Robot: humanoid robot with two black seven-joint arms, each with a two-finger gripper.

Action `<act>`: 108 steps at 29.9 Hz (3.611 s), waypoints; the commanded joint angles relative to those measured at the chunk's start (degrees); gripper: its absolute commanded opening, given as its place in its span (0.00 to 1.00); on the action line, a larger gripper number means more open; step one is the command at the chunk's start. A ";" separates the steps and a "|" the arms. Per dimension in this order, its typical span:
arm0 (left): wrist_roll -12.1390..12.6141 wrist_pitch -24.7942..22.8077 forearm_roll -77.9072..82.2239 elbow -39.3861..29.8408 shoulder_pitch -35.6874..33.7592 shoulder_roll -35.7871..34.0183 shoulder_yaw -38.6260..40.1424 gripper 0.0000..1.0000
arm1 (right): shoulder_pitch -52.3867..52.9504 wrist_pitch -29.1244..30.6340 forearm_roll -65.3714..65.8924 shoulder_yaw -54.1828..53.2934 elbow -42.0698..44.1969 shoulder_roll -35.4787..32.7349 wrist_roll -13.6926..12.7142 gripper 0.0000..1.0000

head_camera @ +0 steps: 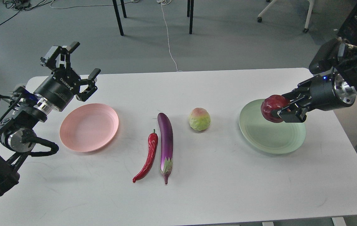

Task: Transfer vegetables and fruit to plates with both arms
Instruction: 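Carry the pomegranate with the right gripper onto the green plate and release, then lift the open right gripper away from the green plate, then lower the right gripper onto the peach and grasp it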

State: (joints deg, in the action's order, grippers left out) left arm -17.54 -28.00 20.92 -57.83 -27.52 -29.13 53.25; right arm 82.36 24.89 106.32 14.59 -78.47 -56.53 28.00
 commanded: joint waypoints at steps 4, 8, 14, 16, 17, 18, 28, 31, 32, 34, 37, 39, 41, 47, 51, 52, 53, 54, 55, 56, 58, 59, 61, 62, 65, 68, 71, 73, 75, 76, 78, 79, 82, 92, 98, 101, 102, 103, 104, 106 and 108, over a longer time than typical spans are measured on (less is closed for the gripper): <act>0.05 0.00 0.00 0.00 0.01 -0.14 -0.08 1.00 | -9.58 -5.64 1.52 -0.53 9.82 2.73 0.00 0.42; 0.05 0.00 0.00 0.00 0.01 -0.14 -0.08 1.00 | -10.72 -5.90 1.43 -0.53 13.24 6.42 0.00 0.44; 0.05 0.00 0.00 0.00 0.01 -0.23 -0.08 1.00 | -12.57 -5.90 1.43 -0.53 16.68 11.61 0.00 0.61; 0.05 0.00 0.00 0.00 0.01 -0.31 -0.08 1.00 | -12.66 -5.90 1.43 -0.53 16.68 12.23 0.00 0.72; 0.05 0.00 0.00 0.00 0.01 -0.40 -0.08 1.00 | -12.57 -5.90 1.35 -0.53 16.68 12.41 0.00 0.75; 0.05 0.00 0.00 0.00 0.01 -0.40 -0.08 1.00 | -12.57 -5.90 1.35 -0.53 16.68 12.41 0.00 0.80; 0.05 0.00 0.00 0.00 0.01 -0.31 -0.08 1.00 | -11.96 -5.99 0.73 -3.68 14.66 11.62 0.00 0.94; 0.05 0.00 0.00 0.00 0.01 -0.75 0.01 1.00 | -11.52 -5.81 0.47 -6.23 13.69 11.53 0.00 0.94; 0.05 0.00 0.00 0.00 0.01 -0.93 0.10 1.00 | -11.34 -5.73 0.47 -6.59 13.61 11.62 0.00 0.94; 0.14 0.00 0.09 -0.61 0.19 -1.45 0.10 1.00 | -10.99 -5.73 0.38 -6.68 13.61 11.62 0.00 0.94; 0.31 0.00 0.26 -2.11 0.71 -1.55 1.41 1.00 | -10.90 -5.90 0.20 -7.03 13.52 11.36 0.00 0.94; 0.31 0.00 1.14 -2.38 0.72 -1.20 2.21 1.00 | -10.99 -5.90 0.20 -7.73 12.99 10.83 0.00 0.94; 0.31 0.00 2.10 -2.38 0.72 -0.93 2.82 1.00 | -11.16 -5.90 0.20 -8.69 12.55 10.21 0.00 0.94; 0.32 0.00 2.55 -2.46 0.80 -0.40 4.23 1.00 | -12.04 -5.90 0.12 -12.56 12.73 11.09 0.00 0.94; 0.49 0.00 2.55 -3.61 0.89 -0.40 5.81 1.00 | -13.10 -5.90 0.12 -15.37 12.64 11.27 0.00 0.94; 0.49 0.00 2.55 -3.69 1.24 -0.49 6.16 1.00 | -13.45 -5.90 0.12 -15.99 12.64 11.18 0.00 0.94; 0.49 0.00 2.55 -3.70 1.59 -0.49 6.51 1.00 | -13.62 -5.90 0.12 -16.26 12.64 11.00 0.00 0.94; 0.49 0.00 2.55 -3.70 1.94 -0.40 6.95 1.00 | -13.89 -5.90 0.12 -16.35 12.64 10.83 0.00 0.94; 0.49 0.00 2.55 -3.70 2.12 -0.32 7.13 1.00 | -14.15 -5.90 0.12 -16.35 12.64 10.83 0.00 0.94; 0.49 0.00 2.55 -3.70 2.38 -0.05 7.39 1.00 | -14.41 -5.99 0.12 -16.43 12.64 10.83 0.00 0.94; 0.49 0.00 2.55 -4.04 3.35 0.74 7.74 1.00 | -14.51 -5.99 0.12 -16.43 12.55 10.91 0.00 0.94; 0.58 0.00 2.64 -4.57 3.61 0.83 8.18 1.00 | -14.51 -5.99 0.12 -16.43 12.55 10.91 0.00 0.94; 0.67 0.00 2.64 -5.45 3.70 0.83 8.54 1.00 | -14.42 -5.99 0.20 -16.52 12.55 11.00 0.00 0.95; 0.67 0.00 2.64 -5.63 3.70 0.74 8.62 1.00 | -14.42 -6.08 0.20 -16.61 12.55 11.00 0.00 0.95; 0.84 0.00 2.64 -6.16 3.70 0.56 8.63 1.00 | -14.42 -6.08 0.20 -16.96 12.46 10.74 0.00 0.95; 0.84 0.00 3.25 -6.16 3.79 0.56 8.63 1.00 | -14.33 -6.08 0.20 -16.96 12.46 10.13 0.00 0.95; 0.75 0.00 4.92 -6.16 3.70 0.83 8.63 1.00 | -14.16 -6.08 0.20 -17.05 12.46 9.77 0.00 0.95; 0.75 0.00 5.36 -6.24 3.79 1.00 8.89 1.00 | -13.63 -6.08 0.20 -17.14 12.46 9.77 0.00 0.95; 0.75 0.00 5.45 -6.16 3.70 1.00 9.06 1.00 | -12.58 -6.08 0.20 -17.84 11.85 9.86 0.00 0.95; 0.75 0.00 5.45 -6.16 3.70 0.92 9.06 1.00 | -11.27 -6.08 0.20 -18.02 11.50 9.86 0.00 0.95; 0.67 0.00 5.45 -6.33 3.70 0.83 9.24 1.00 | -9.15 -5.90 0.20 -18.02 10.45 10.03 0.00 0.95; 0.67 0.00 5.45 -6.51 3.70 0.91 9.59 1.00 | -8.36 -5.81 0.20 -18.02 10.09 10.30 0.00 0.95; 0.58 0.00 5.10 -6.42 3.62 0.92 10.03 1.00 | -6.07 -5.55 0.20 -17.67 10.09 12.75 0.00 0.96; 0.58 0.00 5.54 -5.98 3.62 3.82 10.82 1.00 | -5.36 -5.11 0.29 -15.04 12.37 21.98 0.00 0.96; 0.49 0.00 5.54 -5.45 3.62 3.90 11.26 1.00 | -5.45 -5.11 0.56 -8.80 18.77 31.81 0.00 0.96; 0.49 0.00 5.54 -5.45 3.88 3.90 11.26 1.00 | -5.45 -5.46 0.47 -6.51 24.05 37.00 0.00 0.96; 0.49 0.00 5.54 -5.45 3.97 3.90 11.26 1.00 | -5.45 -5.46 0.47 -6.42 25.72 38.41 0.00 0.96; 0.49 0.00 5.54 -5.45 4.14 3.90 11.26 1.00 | -5.45 -5.64 0.38 -6.33 27.65 40.16 0.00 0.96; 0.49 0.00 5.54 -5.45 4.40 3.90 11.35 1.00 | -5.45 -5.64 0.38 -6.24 29.41 41.75 0.00 0.96; 0.49 0.00 5.54 -5.45 4.58 3.90 11.70 1.00 | -5.63 -5.64 0.38 -5.80 31.87 44.21 0.00 0.96; 0.49 0.00 5.54 -5.45 4.67 3.82 12.05 1.00 | -5.72 -5.99 0.38 -3.96 34.16 47.02 0.00 0.96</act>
State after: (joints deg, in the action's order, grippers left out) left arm -17.06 -28.00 26.46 -63.27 -23.03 -25.22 64.83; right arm 76.80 19.23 106.69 8.79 -47.73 -13.31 27.99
